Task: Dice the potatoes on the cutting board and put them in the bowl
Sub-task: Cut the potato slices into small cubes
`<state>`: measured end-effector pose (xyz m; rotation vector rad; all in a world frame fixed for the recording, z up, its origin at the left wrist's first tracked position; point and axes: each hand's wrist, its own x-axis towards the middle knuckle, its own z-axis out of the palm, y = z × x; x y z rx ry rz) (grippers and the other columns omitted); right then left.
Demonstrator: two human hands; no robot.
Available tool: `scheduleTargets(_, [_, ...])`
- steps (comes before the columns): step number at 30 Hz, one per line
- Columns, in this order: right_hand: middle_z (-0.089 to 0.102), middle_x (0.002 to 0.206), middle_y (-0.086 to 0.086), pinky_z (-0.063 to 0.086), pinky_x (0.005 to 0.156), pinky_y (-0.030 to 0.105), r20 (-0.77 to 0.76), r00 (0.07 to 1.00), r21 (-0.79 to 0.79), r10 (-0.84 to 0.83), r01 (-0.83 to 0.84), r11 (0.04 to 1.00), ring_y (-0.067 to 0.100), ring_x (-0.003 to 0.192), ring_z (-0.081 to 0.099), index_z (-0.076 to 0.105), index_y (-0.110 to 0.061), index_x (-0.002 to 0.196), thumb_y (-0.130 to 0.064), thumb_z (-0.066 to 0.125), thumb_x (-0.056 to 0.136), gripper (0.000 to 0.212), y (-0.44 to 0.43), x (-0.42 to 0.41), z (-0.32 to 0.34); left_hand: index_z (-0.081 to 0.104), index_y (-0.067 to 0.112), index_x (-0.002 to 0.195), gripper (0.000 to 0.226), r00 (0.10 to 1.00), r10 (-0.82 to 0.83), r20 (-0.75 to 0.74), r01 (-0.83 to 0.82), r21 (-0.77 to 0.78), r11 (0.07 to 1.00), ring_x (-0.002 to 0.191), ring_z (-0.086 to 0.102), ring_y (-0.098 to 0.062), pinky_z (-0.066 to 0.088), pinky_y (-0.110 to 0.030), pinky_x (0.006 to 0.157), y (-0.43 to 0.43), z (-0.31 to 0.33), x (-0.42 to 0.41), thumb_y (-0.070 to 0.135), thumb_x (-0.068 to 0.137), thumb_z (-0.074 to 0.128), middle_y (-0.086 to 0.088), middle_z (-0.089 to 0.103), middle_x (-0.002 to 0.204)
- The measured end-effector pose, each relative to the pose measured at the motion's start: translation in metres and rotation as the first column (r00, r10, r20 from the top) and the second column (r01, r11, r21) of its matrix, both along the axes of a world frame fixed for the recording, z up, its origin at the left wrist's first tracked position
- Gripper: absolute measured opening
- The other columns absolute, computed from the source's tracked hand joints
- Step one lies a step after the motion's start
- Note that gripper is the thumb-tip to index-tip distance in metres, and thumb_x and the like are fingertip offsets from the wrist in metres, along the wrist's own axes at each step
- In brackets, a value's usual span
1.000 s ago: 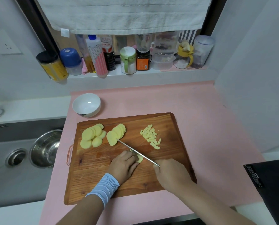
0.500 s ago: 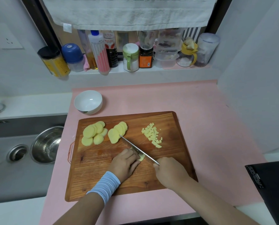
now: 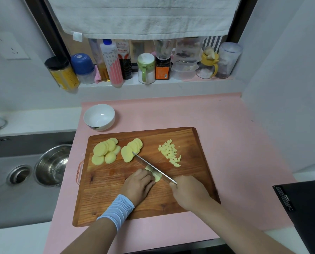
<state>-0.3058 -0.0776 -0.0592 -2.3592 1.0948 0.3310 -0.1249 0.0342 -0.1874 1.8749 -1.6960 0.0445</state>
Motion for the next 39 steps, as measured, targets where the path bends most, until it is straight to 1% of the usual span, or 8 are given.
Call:
scheduleTargets(7, [0.064, 0.081, -0.010, 0.052, 0.068, 0.030, 0.038, 0.998, -0.033, 0.040, -0.039, 0.999, 0.014, 0.075, 0.062, 0.065, -0.025, 0.088, -0.040, 0.042, 0.104, 0.031, 0.006, -0.010, 0.007, 0.069, 0.018, 0.091, 0.012, 1.000, 0.003, -0.019, -0.003, -0.023, 1.000, 0.086, 0.059, -0.016, 0.054, -0.030, 0.072, 0.001, 0.005, -0.002, 0.028, 0.095, 0.063, 0.006, 0.064, 0.097])
scheduleTargets(15, [0.055, 0.071, -0.012, 0.035, 0.052, 0.020, -0.028, 0.999, -0.013, 0.029, -0.030, 0.999, 0.006, 0.062, 0.052, 0.057, -0.027, 0.080, -0.039, 0.044, 0.104, 0.029, 0.001, -0.012, 0.004, 0.069, 0.016, 0.090, 0.012, 1.000, -0.009, -0.011, 0.008, -0.034, 0.999, 0.085, 0.057, -0.015, 0.050, -0.024, 0.076, 0.001, 0.005, -0.001, 0.026, 0.095, 0.065, 0.005, 0.063, 0.094])
scheduleTargets(17, [0.057, 0.073, -0.011, 0.039, 0.054, 0.021, -0.030, 0.999, 0.011, 0.010, -0.010, 1.000, 0.007, 0.064, 0.055, 0.057, -0.027, 0.080, -0.038, 0.046, 0.104, 0.029, 0.001, -0.008, 0.002, 0.069, 0.016, 0.090, 0.011, 1.000, -0.015, -0.007, 0.015, -0.034, 0.999, 0.085, 0.057, -0.015, 0.049, -0.023, 0.078, 0.000, 0.006, -0.001, 0.025, 0.095, 0.066, 0.005, 0.064, 0.094])
scheduleTargets(20, [0.065, 0.081, -0.007, 0.054, 0.068, 0.029, -0.032, 0.999, 0.061, -0.017, 0.019, 0.998, 0.012, 0.073, 0.064, 0.063, -0.023, 0.086, -0.038, 0.046, 0.104, 0.030, 0.004, -0.001, -0.002, 0.070, 0.017, 0.090, 0.009, 1.000, -0.012, -0.015, 0.012, -0.031, 0.999, 0.087, 0.058, -0.015, 0.051, -0.026, 0.077, 0.000, 0.004, 0.000, 0.025, 0.095, 0.067, 0.006, 0.064, 0.095])
scheduleTargets(25, [0.061, 0.081, -0.007, 0.046, 0.064, 0.028, -0.030, 0.999, 0.101, -0.031, 0.034, 0.994, 0.014, 0.073, 0.061, 0.059, -0.021, 0.086, -0.038, 0.048, 0.103, 0.026, -0.004, 0.004, -0.002, 0.070, 0.016, 0.092, 0.010, 0.999, 0.000, 0.032, 0.002, -0.049, 0.999, 0.086, 0.060, -0.017, 0.053, -0.030, 0.074, 0.002, 0.004, -0.001, 0.025, 0.095, 0.065, 0.006, 0.063, 0.096])
scheduleTargets(31, [0.059, 0.079, -0.007, 0.044, 0.066, 0.029, -0.024, 1.000, 0.107, -0.010, 0.012, 0.994, 0.019, 0.074, 0.059, 0.061, -0.020, 0.085, -0.038, 0.048, 0.102, 0.028, -0.009, 0.002, -0.004, 0.062, 0.017, 0.084, 0.015, 0.986, 0.096, 0.137, -0.084, -0.089, 0.992, 0.074, 0.049, -0.019, 0.046, -0.032, 0.058, 0.003, 0.004, -0.011, 0.025, 0.096, 0.059, 0.002, 0.058, 0.086])
scheduleTargets(36, [0.064, 0.088, -0.005, 0.043, 0.067, 0.029, -0.012, 0.999, 0.028, 0.053, -0.053, 0.998, 0.019, 0.076, 0.056, 0.068, -0.021, 0.095, -0.039, 0.044, 0.104, 0.032, -0.009, 0.000, -0.001, 0.064, 0.016, 0.088, 0.012, 0.988, 0.122, 0.096, -0.116, -0.070, 0.991, 0.075, 0.053, -0.020, 0.049, -0.035, 0.060, 0.004, 0.001, -0.013, 0.023, 0.097, 0.060, 0.001, 0.060, 0.087])
scheduleTargets(39, [0.062, 0.085, -0.006, 0.044, 0.067, 0.029, 0.001, 0.997, -0.008, 0.076, -0.076, 0.997, 0.019, 0.075, 0.057, 0.064, -0.023, 0.090, -0.039, 0.043, 0.104, 0.030, -0.003, -0.003, 0.002, 0.066, 0.014, 0.087, 0.017, 0.990, 0.121, 0.070, -0.117, -0.055, 0.992, 0.077, 0.056, -0.021, 0.051, -0.035, 0.065, 0.005, 0.000, -0.015, 0.024, 0.098, 0.058, 0.000, 0.063, 0.090])
